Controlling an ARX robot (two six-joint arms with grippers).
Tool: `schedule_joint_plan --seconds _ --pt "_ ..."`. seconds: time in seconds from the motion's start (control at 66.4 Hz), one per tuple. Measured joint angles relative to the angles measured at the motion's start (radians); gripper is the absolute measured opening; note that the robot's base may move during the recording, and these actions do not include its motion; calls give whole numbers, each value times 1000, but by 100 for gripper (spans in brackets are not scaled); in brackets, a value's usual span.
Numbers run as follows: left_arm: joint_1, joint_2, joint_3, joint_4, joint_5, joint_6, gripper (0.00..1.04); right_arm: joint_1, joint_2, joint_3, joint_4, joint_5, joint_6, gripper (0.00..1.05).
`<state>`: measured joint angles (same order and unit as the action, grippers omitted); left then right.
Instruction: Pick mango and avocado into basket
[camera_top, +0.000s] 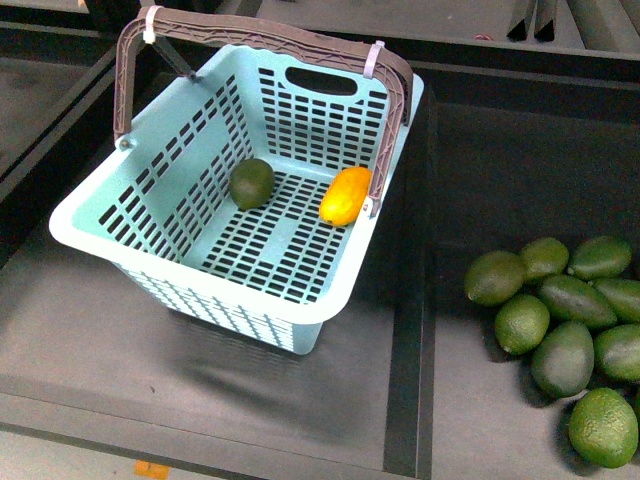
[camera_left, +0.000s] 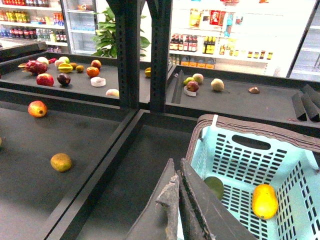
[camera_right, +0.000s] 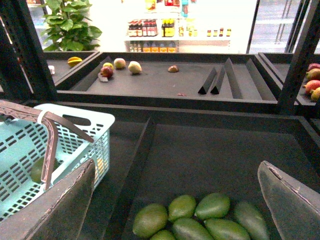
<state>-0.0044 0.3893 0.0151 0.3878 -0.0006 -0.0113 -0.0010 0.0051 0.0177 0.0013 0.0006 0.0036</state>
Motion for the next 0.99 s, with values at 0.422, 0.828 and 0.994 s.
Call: schedule_joint_plan --seconds 0.422,0.828,0.994 --pt "0 -185 0 -183 0 0 2 0 0 0 0 0 0 96" --pt "0 -383 0 -386 0 0 2 0 0 0 0 0 0 96" --pt "0 -383 0 -386 0 0 2 0 0 0 0 0 0 96"
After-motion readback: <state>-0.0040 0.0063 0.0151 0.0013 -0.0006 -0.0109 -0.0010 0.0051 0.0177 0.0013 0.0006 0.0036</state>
